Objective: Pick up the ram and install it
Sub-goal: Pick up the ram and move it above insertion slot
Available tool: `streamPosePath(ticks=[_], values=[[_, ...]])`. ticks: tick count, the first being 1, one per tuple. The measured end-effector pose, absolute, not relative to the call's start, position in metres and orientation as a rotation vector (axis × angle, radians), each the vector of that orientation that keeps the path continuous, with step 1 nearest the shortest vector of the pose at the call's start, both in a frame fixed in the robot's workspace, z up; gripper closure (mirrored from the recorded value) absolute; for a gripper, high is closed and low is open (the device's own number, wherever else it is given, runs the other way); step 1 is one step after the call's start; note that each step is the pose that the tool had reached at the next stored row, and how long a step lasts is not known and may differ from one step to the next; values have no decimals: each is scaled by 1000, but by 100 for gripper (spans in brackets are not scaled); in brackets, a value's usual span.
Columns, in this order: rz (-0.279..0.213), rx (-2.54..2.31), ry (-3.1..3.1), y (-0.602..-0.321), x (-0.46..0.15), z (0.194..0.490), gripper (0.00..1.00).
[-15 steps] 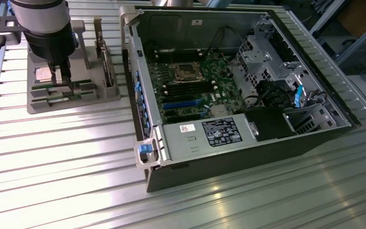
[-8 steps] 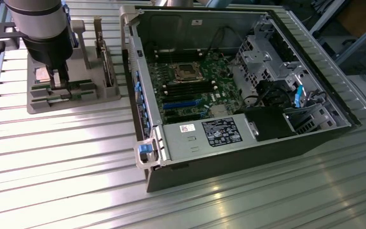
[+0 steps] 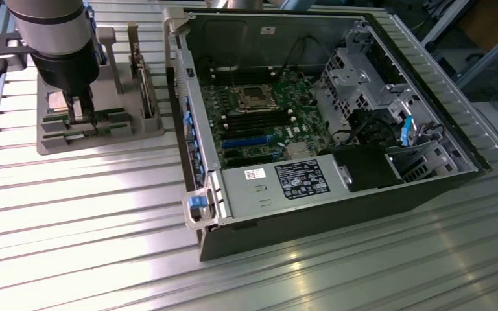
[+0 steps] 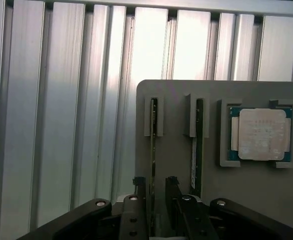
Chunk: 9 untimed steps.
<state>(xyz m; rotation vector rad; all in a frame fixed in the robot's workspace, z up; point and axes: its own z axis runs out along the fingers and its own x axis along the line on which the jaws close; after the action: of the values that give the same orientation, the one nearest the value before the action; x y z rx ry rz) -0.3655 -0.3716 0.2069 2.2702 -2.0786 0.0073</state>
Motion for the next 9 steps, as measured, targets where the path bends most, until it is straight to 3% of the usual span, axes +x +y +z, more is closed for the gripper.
streamPosePath(ticks=[2, 5, 9], values=[[7, 2270, -2079, -372, -366, 207, 70], [7, 2270, -2079, -372, -366, 207, 88], [7, 2270, -2079, -372, -365, 207, 88]])
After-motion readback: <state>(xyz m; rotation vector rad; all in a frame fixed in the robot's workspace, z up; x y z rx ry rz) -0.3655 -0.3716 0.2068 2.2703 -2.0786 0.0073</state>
